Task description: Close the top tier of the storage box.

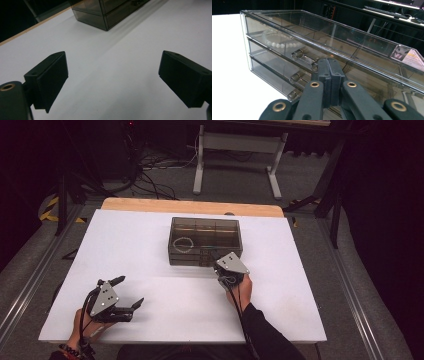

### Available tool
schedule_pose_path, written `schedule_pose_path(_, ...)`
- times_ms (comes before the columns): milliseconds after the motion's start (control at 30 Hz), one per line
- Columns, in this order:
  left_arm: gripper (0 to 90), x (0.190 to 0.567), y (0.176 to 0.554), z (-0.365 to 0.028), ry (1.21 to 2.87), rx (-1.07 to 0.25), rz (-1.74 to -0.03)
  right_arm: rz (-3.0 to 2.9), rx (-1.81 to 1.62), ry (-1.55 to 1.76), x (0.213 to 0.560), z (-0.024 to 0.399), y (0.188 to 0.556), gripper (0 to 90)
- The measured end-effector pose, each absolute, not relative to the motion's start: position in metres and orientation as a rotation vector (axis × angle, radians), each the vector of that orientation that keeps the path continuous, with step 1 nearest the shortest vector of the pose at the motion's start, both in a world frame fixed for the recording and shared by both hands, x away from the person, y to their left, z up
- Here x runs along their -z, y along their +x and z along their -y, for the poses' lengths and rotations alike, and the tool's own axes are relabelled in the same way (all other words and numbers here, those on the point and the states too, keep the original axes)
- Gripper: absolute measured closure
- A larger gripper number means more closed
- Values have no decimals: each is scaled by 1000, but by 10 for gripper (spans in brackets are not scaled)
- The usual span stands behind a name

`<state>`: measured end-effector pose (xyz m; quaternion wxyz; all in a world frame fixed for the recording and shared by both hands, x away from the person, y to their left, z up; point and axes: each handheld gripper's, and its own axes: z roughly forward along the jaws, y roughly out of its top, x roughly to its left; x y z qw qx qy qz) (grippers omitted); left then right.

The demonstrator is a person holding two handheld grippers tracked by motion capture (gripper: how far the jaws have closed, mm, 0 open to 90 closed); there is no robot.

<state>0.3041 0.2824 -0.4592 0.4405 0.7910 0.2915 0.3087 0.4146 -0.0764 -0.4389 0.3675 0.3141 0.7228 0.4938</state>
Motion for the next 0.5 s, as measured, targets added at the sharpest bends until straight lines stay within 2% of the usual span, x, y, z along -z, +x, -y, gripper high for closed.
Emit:
schedule_pose_path(433,96,459,303,-282,1968,-766,-723,-1863,-1305,781,433,80,407,900)
schedule_pose_path(500,96,459,304,-282,1968,-766,-720,-1861,-1311,780,432,81,406,868)
